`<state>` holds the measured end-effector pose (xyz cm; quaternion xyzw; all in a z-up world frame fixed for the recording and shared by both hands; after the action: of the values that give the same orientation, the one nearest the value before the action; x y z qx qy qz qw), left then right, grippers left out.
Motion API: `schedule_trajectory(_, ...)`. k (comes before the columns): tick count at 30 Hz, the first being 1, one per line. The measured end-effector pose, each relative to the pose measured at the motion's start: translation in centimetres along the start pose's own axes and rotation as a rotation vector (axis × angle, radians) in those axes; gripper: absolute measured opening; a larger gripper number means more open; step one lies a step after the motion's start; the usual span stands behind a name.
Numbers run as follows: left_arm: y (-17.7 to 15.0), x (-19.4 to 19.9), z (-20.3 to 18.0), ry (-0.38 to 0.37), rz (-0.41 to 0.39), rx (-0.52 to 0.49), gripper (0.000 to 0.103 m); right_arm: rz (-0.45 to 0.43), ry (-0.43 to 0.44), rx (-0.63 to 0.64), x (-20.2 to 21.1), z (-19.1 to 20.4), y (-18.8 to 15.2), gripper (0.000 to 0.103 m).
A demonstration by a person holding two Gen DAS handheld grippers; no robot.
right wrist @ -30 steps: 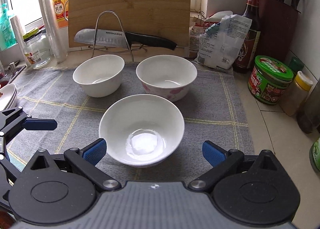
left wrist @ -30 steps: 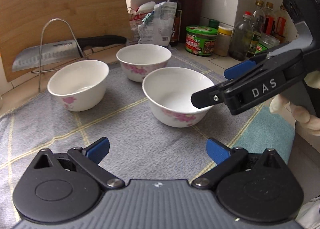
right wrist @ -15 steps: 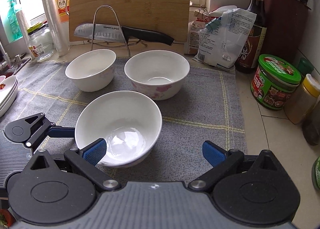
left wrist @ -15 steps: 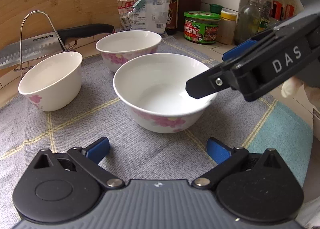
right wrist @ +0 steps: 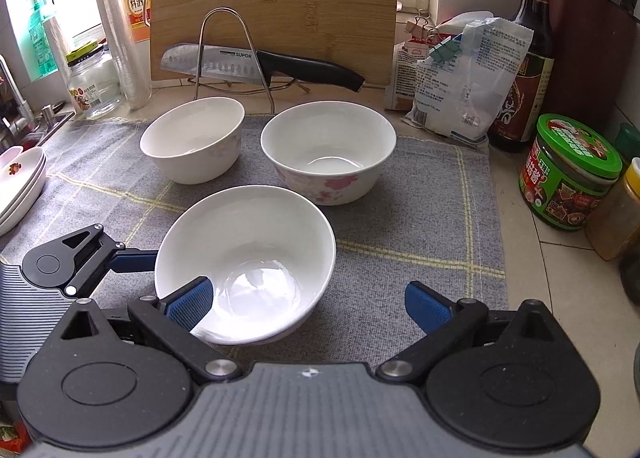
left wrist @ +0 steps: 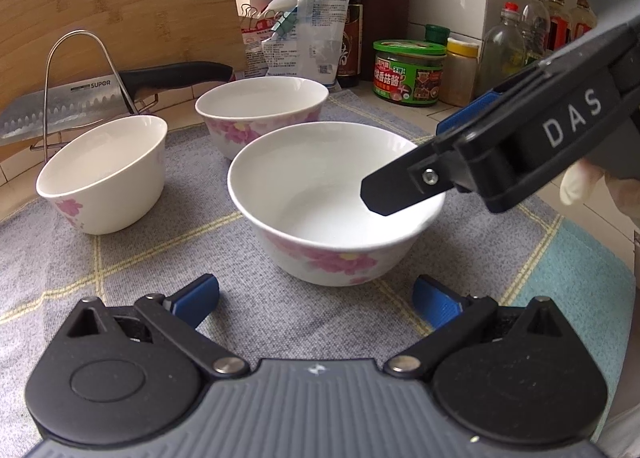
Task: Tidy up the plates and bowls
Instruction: 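Move the right gripper toward the white flowered bowls on the towel, then grasp the rim of the nearest white bowl with the right gripper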
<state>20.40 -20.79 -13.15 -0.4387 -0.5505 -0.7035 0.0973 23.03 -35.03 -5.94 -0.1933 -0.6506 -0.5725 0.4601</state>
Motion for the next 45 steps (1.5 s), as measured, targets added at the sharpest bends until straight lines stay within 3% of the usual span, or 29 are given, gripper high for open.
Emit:
schedule_trajectory(5,0.1,0.3,0.0,0.029,-0.04,0.006,0.102,0.008,0.018,0.01,0.0,-0.1,0.4,0.103)
schedule_trajectory(18,1.4,1.0,-0.8,0.013,-0.127,-0.024,0.102,0.034,0.126,0.011,-1.2,-0.3,1.7,0.102)
schedule_trajectory(25,1.4,1.1,-0.8,-0.003,-0.139,-0.022,0.099,0.05,0.175,0.028,-1.8,0.0,2.3,0.088)
schedule_trajectory(30,1.4,1.1,-0.8,-0.021,-0.137,-0.028,0.094,0.056,0.192,0.033,-2.1,0.1,2.6,0.085)
schedule_trajectory(45,1.4,1.8,-0.7,-0.022,-0.116,-0.029,0.093,0.06,0.195,0.053,-1.5,0.9,2.9,0.082)
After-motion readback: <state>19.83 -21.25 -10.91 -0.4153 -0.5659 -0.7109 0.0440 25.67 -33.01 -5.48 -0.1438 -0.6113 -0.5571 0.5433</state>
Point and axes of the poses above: each gripper's, at about its wrist camera, not at the fingertips, and x roughly against the way its jaws point, z to its left, y to its top, the point moved 2 cm from there along -x, roughly the way its jaws point, and after that the axes turned 5 degrees about z, right-handed, at the moved point
